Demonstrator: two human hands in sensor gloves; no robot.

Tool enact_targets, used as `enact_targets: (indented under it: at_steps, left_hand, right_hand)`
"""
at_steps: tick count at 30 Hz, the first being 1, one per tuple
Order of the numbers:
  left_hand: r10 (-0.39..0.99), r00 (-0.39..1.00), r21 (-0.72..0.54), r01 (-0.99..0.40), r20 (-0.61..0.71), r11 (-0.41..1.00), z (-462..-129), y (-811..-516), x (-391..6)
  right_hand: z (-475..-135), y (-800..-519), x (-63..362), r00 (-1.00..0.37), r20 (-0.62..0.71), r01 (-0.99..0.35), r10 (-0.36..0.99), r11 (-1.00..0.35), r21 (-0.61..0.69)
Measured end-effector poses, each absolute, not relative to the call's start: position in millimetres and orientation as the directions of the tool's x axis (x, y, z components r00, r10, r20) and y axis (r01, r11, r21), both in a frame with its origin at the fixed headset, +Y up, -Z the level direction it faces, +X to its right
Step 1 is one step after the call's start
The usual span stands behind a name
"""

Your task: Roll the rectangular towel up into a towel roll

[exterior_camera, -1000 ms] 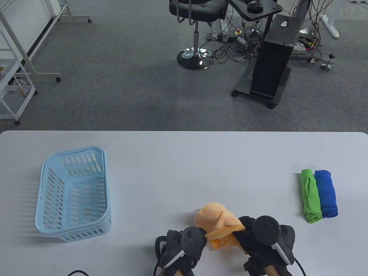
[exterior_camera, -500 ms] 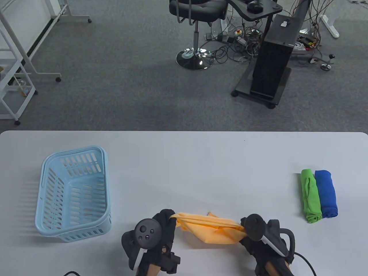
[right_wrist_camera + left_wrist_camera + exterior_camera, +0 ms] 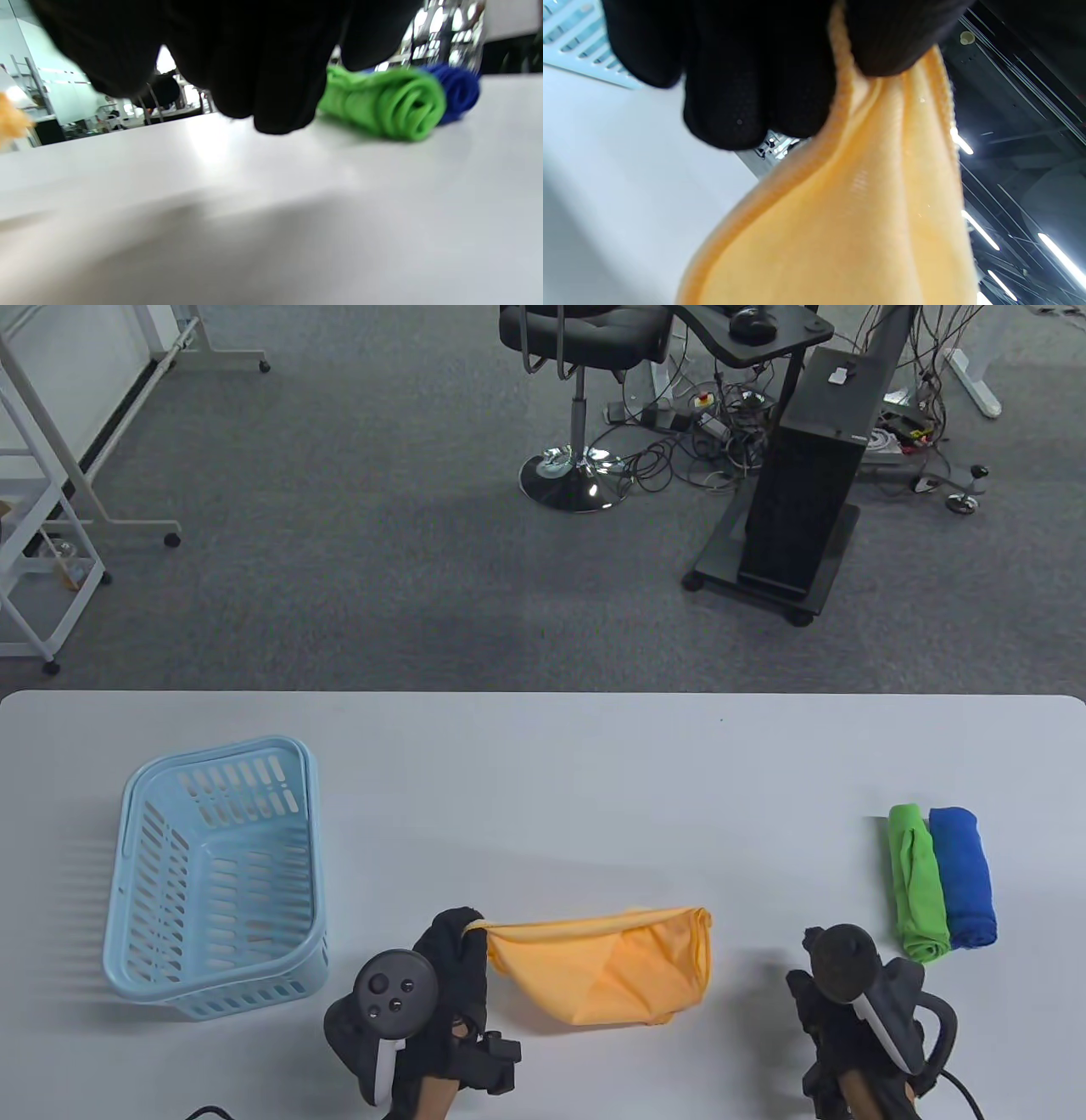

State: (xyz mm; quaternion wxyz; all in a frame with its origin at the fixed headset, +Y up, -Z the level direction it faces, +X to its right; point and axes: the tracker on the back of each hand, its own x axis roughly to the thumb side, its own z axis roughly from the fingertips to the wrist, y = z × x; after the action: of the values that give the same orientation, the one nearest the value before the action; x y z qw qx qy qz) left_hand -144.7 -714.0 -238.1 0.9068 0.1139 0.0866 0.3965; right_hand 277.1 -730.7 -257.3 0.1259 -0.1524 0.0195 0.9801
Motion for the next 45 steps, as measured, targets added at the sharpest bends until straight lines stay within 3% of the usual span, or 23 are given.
enact_targets:
  at_steps: [4, 10, 15, 19, 21, 24, 27, 30, 31, 35, 39, 43, 45]
  left_hand:
    - [0.715, 0.697, 0.262, -0.683, -0.042, 0.681, -237, -713, -139]
    - [0.702, 0.713, 0.253, -0.678, -0.007, 0.691, -235, -712, -134]
    - [0.719, 0.695, 0.256, -0.696, 0.003, 0.671, -236, -714, -136]
    - [0.714, 0.700, 0.243, -0.697, 0.028, 0.674, -236, -713, -133]
    - [0.715, 0.698, 0.243, -0.701, 0.040, 0.670, -235, -712, -131]
    - [0.719, 0.694, 0.240, -0.706, 0.042, 0.667, -235, -709, -131]
    - [0.738, 0.674, 0.228, -0.722, 0.023, 0.653, -238, -709, -134]
    - [0.803, 0.595, 0.224, -0.786, 0.025, 0.576, -240, -704, -140]
    - [0.823, 0.567, 0.226, -0.806, 0.030, 0.547, -240, -699, -141]
    - [0.849, 0.528, 0.249, -0.826, 0.024, 0.506, -242, -679, -147]
    - [0.827, 0.562, 0.307, -0.794, 0.037, 0.525, -256, -631, -154]
    - [0.753, 0.658, 0.362, -0.707, 0.022, 0.607, -271, -573, -162]
    - [0.698, 0.716, 0.349, -0.652, -0.008, 0.673, -277, -561, -163]
  right_hand:
    - [-260, -737, 262, -0.909, -0.255, -0.357, 0.330, -0.932, 0.067]
    - [-261, -750, 251, -0.919, -0.233, -0.356, 0.318, -0.924, 0.142]
    - [-257, -753, 228, -0.844, -0.277, -0.510, 0.459, -0.846, 0.154]
    - [-277, -755, 209, -0.916, -0.318, -0.331, 0.245, -0.908, 0.255]
    - [-288, -757, 204, -0.908, -0.344, -0.332, 0.241, -0.913, 0.238]
    - [-294, -751, 199, -0.869, -0.350, -0.429, 0.350, -0.886, 0.179]
    - [-294, -727, 214, -0.836, -0.353, -0.484, 0.421, -0.868, 0.112]
    - [-289, -685, 244, -0.817, -0.362, -0.454, 0.449, -0.888, -0.076]
    - [-284, -664, 258, -0.805, -0.363, -0.432, 0.469, -0.883, -0.183]
    - [-267, -626, 288, -0.770, -0.349, -0.412, 0.534, -0.834, -0.367]
    - [-255, -617, 299, -0.706, -0.279, -0.489, 0.650, -0.734, -0.472]
    - [-253, -630, 283, -0.740, -0.200, -0.555, 0.642, -0.752, -0.356]
    - [-257, -643, 266, -0.743, -0.112, -0.650, 0.660, -0.751, -0.113]
